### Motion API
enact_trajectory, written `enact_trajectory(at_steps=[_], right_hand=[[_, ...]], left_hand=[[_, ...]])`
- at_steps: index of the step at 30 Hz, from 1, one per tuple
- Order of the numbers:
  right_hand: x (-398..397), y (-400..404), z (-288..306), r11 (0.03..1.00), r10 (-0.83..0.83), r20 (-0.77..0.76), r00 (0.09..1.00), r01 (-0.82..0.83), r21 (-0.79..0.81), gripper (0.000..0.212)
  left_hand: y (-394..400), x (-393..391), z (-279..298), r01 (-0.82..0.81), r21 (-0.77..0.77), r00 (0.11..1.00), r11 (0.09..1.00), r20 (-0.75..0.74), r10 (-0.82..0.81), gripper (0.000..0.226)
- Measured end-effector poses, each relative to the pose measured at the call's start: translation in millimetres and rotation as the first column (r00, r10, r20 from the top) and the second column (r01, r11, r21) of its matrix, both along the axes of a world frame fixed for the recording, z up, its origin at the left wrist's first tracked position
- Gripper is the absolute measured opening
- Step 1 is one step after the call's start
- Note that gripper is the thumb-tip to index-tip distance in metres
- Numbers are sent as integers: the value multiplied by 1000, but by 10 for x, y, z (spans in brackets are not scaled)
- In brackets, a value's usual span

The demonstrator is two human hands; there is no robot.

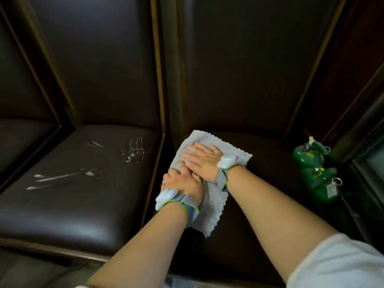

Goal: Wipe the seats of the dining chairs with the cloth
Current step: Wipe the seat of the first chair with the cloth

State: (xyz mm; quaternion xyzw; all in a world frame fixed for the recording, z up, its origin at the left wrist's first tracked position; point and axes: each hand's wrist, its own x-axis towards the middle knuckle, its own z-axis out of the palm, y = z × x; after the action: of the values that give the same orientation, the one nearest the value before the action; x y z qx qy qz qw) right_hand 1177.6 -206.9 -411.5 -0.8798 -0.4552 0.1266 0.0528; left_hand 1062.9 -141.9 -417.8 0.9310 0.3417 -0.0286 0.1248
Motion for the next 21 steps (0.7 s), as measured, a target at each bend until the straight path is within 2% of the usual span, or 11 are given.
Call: enact_trajectory(at_steps=[5,9,11,15,18,21], right_hand=[[371,259,16,999,34,25,999,-33,-37,49],[672,447,6,976,220,210,953,-214,-50,41],[742,495,14,972,233,245,941,-230,-42,38],[764,505,-35,987,154,160,975,-161,30,38],[770,309,-35,997,37,71,997,-42,62,47],[808,-116,-39,993,-115,88,989,117,-21,57]], left_hand=[[86,379,-59,-47,5,999,999,1,47,56],[197,646,-140,-63,-30,998,998,-4,63,57],[250,743,-179,-86,-41,996,995,3,86,57],[291,834,-248,-54,-17,998,998,26,55,54],[286,773,-175,-11,-13,1000,1000,25,11,56],[195,765,-104,173,72,985,982,-2,-173,65]])
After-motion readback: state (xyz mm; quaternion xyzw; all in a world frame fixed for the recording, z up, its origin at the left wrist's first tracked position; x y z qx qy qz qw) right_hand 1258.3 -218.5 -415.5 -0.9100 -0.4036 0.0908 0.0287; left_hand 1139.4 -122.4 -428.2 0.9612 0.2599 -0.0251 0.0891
